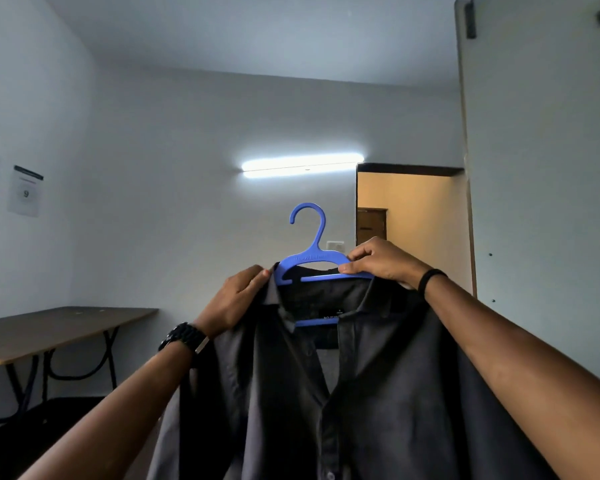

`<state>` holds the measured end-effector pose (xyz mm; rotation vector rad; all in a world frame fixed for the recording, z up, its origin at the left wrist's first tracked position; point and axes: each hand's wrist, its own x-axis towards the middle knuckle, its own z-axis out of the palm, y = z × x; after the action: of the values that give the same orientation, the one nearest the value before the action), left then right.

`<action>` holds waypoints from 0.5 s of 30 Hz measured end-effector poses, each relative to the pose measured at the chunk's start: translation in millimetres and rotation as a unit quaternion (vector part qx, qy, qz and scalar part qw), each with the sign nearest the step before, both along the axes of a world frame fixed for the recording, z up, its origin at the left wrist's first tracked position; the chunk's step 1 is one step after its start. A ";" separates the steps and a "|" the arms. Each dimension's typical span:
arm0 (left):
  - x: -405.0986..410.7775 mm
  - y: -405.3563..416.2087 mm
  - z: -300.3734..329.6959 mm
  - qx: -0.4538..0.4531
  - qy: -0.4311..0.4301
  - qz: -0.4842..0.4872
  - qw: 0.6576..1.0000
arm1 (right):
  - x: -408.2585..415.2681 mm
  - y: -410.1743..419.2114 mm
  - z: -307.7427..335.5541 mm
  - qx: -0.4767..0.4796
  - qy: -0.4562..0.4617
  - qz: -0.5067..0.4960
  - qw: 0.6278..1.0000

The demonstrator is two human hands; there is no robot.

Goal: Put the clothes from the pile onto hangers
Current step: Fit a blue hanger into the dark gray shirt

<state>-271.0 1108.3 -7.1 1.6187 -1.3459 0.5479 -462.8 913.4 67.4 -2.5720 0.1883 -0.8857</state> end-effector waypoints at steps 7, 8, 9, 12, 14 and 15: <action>29.7 19.7 -8.3 0.047 -0.016 0.063 0.997 | -3.2 -3.1 13.4 0.016 0.011 -0.007 1.000; 30.3 21.2 -6.9 0.049 -0.015 0.068 0.996 | -2.5 -3.5 14.6 0.016 0.012 -0.010 1.000; 31.8 23.1 -5.9 0.047 -0.007 0.074 0.996 | -1.3 -3.8 15.3 0.017 0.013 -0.015 1.000; 40.4 31.0 -5.0 0.048 0.009 0.095 0.994 | -1.4 -5.6 15.5 0.024 0.008 -0.021 0.999; 47.7 35.5 -4.7 0.075 0.015 0.111 0.991 | -1.1 -5.4 13.7 0.034 0.006 -0.016 0.999; 50.9 36.8 -3.3 0.101 0.018 0.123 0.987 | -0.2 -3.9 12.6 0.037 0.005 -0.014 0.999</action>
<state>-220.1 1145.1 -10.4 1.9681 -1.2125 0.5373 -463.1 909.5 80.0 -2.5121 0.2552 -0.8595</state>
